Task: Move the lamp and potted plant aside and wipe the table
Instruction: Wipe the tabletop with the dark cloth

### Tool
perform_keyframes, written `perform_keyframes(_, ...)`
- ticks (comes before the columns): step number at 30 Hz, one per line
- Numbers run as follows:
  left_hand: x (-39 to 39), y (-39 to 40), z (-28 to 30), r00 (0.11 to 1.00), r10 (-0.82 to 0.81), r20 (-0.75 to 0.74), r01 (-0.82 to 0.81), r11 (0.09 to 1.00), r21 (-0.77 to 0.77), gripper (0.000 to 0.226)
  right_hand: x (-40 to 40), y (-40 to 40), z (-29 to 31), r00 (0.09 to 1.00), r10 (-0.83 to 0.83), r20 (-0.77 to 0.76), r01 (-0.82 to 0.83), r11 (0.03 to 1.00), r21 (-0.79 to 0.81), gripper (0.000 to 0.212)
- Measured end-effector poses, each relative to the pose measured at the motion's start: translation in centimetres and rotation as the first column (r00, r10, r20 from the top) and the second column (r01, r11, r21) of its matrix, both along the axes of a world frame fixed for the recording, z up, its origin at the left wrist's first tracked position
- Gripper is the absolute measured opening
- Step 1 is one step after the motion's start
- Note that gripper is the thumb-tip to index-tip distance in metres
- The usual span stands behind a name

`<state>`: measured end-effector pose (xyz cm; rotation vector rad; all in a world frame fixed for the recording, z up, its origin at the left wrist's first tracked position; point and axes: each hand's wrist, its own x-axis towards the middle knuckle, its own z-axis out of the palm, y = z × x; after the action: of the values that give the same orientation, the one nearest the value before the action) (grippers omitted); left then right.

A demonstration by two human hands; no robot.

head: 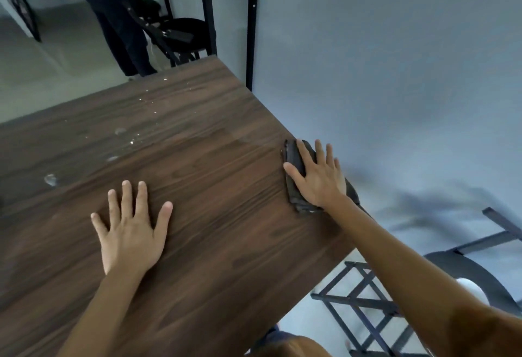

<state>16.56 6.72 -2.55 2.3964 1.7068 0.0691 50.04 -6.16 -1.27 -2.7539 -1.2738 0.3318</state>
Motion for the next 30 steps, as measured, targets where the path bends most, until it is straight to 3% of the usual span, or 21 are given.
perform_keyframes(3,0.0,0.1,-0.1,1.000,0.012,-0.005,-0.012,1.000,0.002,0.079,0.7,8.4,0.0,0.995,0.098,-0.018,-0.098,0.995,-0.004,0.081)
perform_keyframes(6,0.0,0.0,0.0,1.000,0.020,-0.018,-0.020,1.000,-0.008,0.079,0.6,10.8,0.0,0.983,0.183,0.001,-0.183,0.983,-0.019,0.075)
perform_keyframes(11,0.0,-0.3,0.3,1.000,0.017,-0.004,-0.018,1.000,-0.018,0.078,-0.8,0.0,-0.5,0.962,0.265,0.061,-0.267,0.963,0.029,0.069)
perform_keyframes(14,0.0,-0.2,0.2,1.000,0.024,0.008,-0.025,1.000,0.003,0.080,-2.2,-6.5,-0.5,0.972,0.232,0.045,-0.231,0.973,-0.028,0.070)
perform_keyframes(16,0.2,-0.3,0.1,1.000,0.028,0.006,-0.028,0.999,0.020,0.081,-2.3,-6.6,-0.4,0.977,0.202,0.062,-0.199,0.979,-0.047,0.071)
perform_keyframes(19,0.3,-0.1,-0.1,1.000,0.029,-0.010,-0.029,0.999,0.030,0.080,-1.5,0.1,-0.3,0.970,0.219,0.105,-0.217,0.976,-0.038,0.074)
perform_keyframes(26,0.3,0.0,-0.1,0.998,0.039,-0.044,-0.038,0.999,0.016,0.077,-1.2,27.5,-0.2,0.972,0.234,-0.011,-0.235,0.972,-0.002,0.073)
perform_keyframes(30,0.5,0.1,0.2,0.998,0.047,-0.034,-0.047,0.999,0.017,0.075,-5.4,34.1,-0.2,0.958,0.284,-0.038,-0.285,0.959,-0.005,0.073)
